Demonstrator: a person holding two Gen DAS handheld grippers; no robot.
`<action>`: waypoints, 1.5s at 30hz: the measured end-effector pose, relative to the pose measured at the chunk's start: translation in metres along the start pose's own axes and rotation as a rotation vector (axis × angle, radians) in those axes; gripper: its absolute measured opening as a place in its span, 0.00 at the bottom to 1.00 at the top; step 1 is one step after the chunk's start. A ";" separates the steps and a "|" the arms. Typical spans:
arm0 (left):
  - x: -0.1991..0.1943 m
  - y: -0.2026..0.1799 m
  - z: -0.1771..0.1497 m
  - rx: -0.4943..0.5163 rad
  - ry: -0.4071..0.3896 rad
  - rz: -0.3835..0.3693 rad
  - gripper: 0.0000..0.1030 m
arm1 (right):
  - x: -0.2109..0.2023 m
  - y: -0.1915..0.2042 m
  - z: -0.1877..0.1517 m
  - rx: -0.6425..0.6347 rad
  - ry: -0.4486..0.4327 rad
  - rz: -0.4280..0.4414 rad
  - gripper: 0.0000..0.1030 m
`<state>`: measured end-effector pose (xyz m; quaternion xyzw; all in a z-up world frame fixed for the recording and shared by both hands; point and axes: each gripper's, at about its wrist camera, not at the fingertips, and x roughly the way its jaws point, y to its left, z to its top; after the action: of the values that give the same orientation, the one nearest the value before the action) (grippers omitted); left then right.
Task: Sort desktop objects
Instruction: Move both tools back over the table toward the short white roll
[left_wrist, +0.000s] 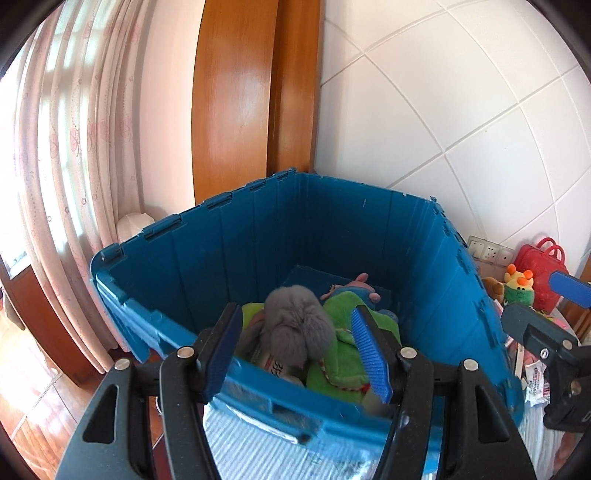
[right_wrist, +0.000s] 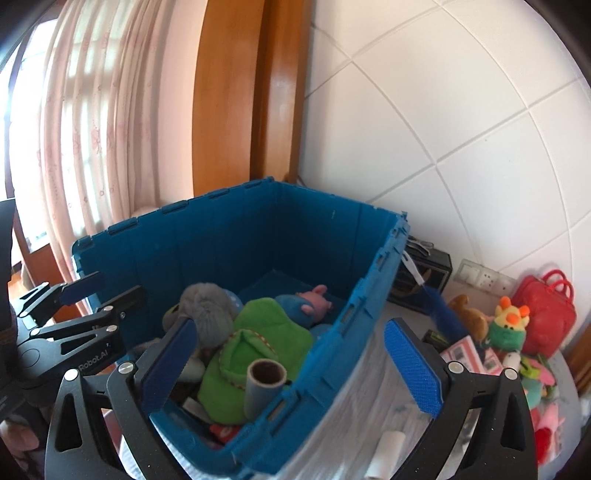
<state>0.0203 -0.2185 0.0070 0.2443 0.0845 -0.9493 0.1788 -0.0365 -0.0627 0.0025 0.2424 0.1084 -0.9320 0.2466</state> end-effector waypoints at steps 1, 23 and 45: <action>-0.005 -0.004 -0.004 0.005 -0.003 -0.004 0.59 | -0.005 -0.003 -0.004 0.002 0.000 -0.002 1.00; -0.064 -0.149 -0.053 0.189 -0.011 -0.223 0.59 | -0.081 -0.119 -0.093 0.096 0.088 -0.122 1.00; 0.015 -0.290 -0.133 0.275 0.324 -0.357 0.59 | -0.091 -0.311 -0.214 0.407 0.312 -0.333 1.00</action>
<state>-0.0450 0.0776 -0.0946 0.3962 0.0242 -0.9169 -0.0419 -0.0409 0.3091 -0.1097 0.4061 -0.0058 -0.9137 0.0173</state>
